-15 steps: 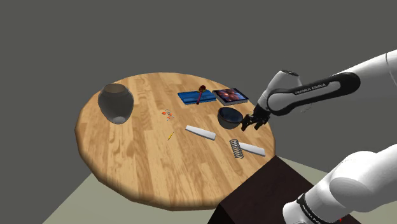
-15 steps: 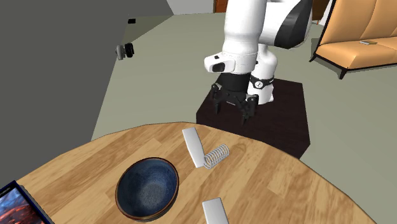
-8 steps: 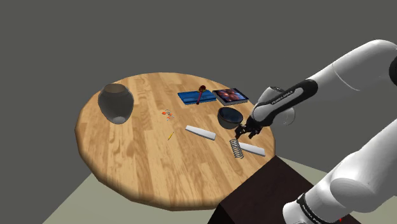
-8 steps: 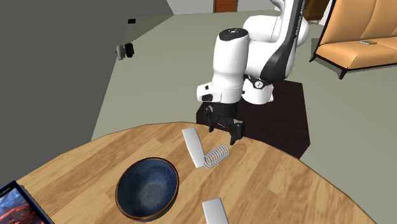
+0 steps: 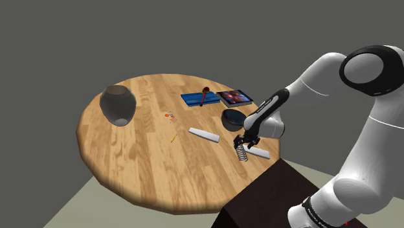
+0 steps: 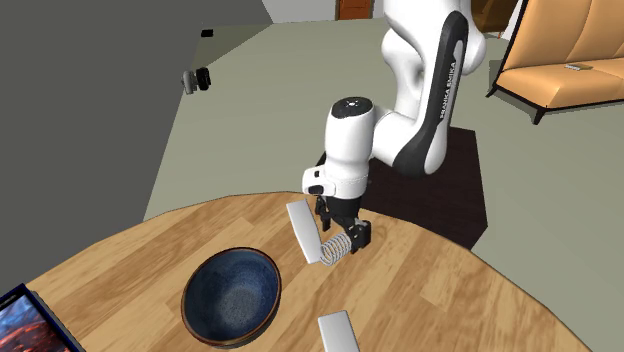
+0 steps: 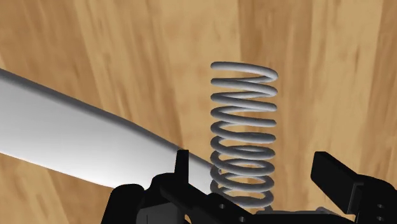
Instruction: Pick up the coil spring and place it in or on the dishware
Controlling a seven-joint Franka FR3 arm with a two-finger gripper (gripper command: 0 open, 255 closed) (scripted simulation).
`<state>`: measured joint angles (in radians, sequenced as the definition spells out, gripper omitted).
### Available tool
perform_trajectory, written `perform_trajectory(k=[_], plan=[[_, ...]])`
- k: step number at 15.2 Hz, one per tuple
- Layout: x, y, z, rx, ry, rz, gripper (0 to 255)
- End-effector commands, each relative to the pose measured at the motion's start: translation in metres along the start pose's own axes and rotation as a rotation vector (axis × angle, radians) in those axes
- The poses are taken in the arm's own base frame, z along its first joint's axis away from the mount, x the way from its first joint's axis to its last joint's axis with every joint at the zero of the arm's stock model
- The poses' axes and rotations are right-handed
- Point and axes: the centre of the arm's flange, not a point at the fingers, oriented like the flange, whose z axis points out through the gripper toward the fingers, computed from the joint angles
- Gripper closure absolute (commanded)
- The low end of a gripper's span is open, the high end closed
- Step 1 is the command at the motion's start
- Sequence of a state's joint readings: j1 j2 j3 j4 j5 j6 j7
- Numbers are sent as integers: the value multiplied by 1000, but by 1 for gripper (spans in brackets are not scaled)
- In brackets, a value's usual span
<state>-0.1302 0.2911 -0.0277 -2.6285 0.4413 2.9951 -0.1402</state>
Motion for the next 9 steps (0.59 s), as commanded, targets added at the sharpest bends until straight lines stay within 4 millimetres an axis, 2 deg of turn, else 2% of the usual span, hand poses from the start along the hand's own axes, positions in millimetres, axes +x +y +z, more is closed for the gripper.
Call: perform_trajectory(k=[1,5,9], plan=[[-1,1,11,0,0,2,0],[-1,1,30,0,0,2,0],[-1,1,30,0,0,2,0]])
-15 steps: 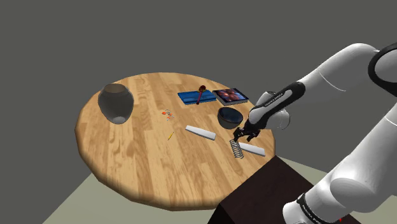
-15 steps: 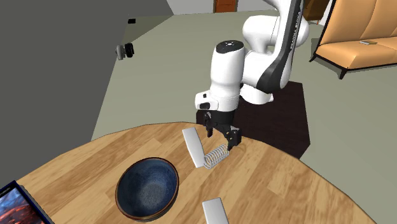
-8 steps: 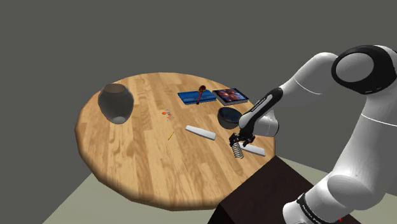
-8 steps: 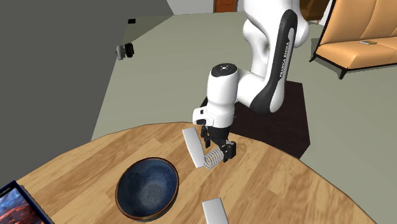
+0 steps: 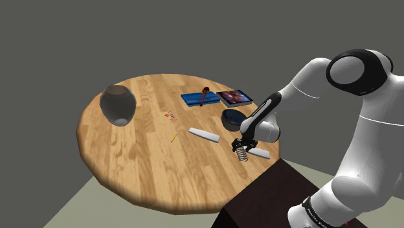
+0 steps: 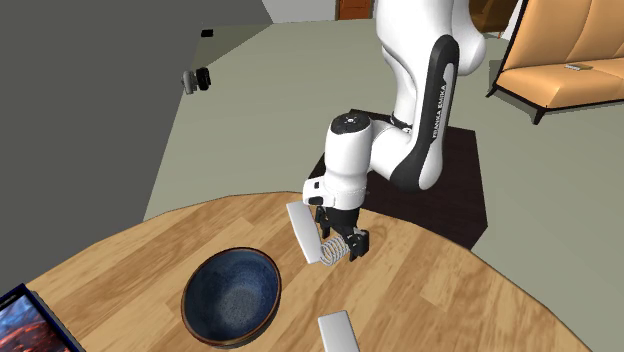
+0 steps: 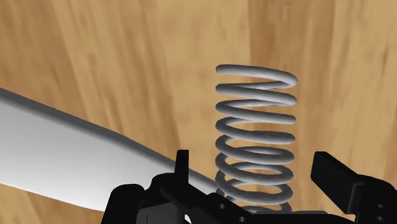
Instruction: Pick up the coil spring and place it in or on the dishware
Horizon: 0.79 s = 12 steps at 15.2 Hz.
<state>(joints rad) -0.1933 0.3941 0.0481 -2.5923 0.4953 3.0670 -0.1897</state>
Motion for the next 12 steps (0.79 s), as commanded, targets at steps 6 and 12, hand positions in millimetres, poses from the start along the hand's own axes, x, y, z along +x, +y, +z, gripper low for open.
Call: perform_trajectory(k=[6,12], plan=[[0,0,0,0,0,0,255],[0,0,0,0,0,0,255]])
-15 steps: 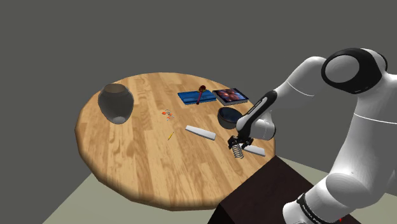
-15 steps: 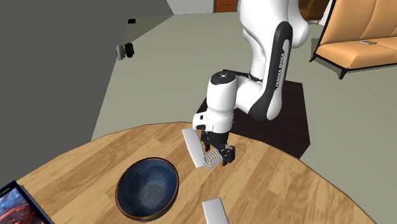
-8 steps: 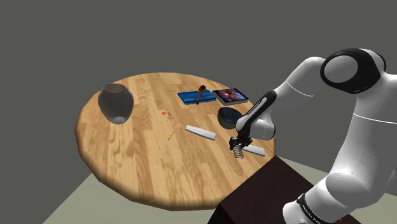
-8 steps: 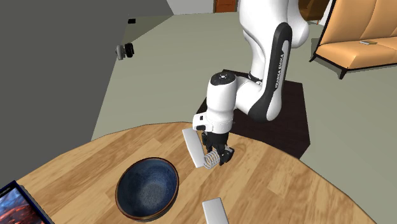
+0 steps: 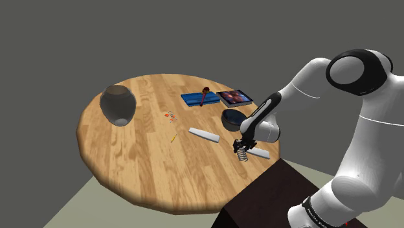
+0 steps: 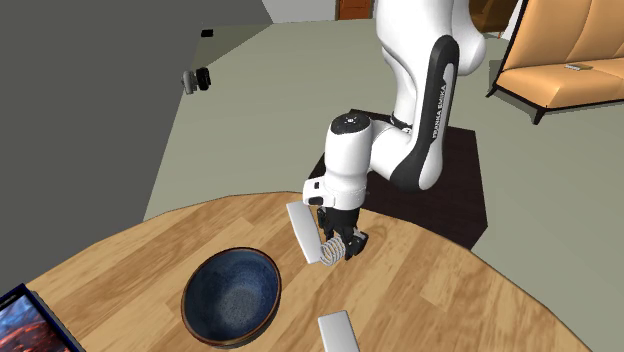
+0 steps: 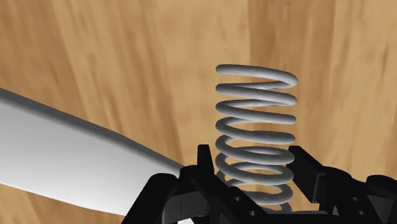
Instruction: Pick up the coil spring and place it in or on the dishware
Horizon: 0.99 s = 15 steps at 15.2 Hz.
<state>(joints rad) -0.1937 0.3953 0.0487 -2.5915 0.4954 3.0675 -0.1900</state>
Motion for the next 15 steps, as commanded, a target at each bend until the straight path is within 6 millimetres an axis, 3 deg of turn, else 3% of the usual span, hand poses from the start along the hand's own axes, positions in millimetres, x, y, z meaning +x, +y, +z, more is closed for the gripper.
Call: perform_trajectory(k=[1,15], plan=[[0,0,0,0,0,0,255],[5,-6,-74,0,0,0,255]])
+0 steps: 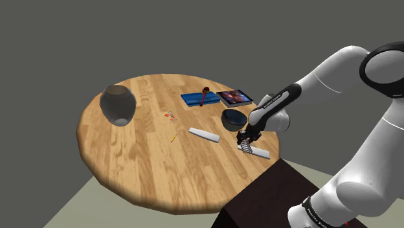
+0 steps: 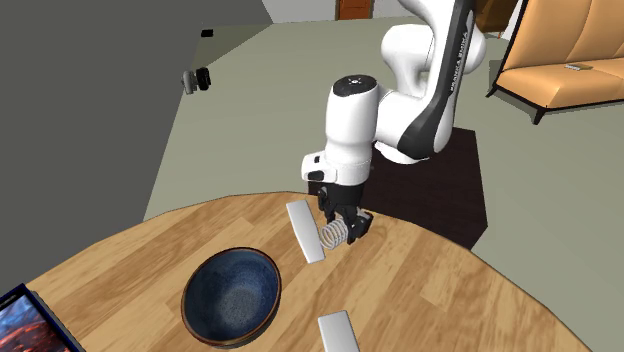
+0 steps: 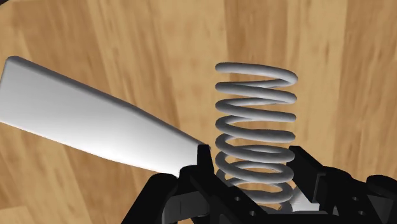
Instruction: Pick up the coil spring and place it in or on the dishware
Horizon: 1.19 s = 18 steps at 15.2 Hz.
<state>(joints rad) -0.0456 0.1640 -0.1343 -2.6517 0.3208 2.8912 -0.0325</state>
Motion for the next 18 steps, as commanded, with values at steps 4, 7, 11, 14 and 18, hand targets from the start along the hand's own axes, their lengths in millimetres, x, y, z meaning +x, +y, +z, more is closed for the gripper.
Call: perform_trajectory(k=[4,7,11,14,18], plan=[[1,-2,-26,0,0,0,255],[2,-3,-41,0,0,0,255],[3,-5,-62,0,0,0,255],[5,-6,-78,0,0,0,255],[6,-8,-99,0,0,0,255]])
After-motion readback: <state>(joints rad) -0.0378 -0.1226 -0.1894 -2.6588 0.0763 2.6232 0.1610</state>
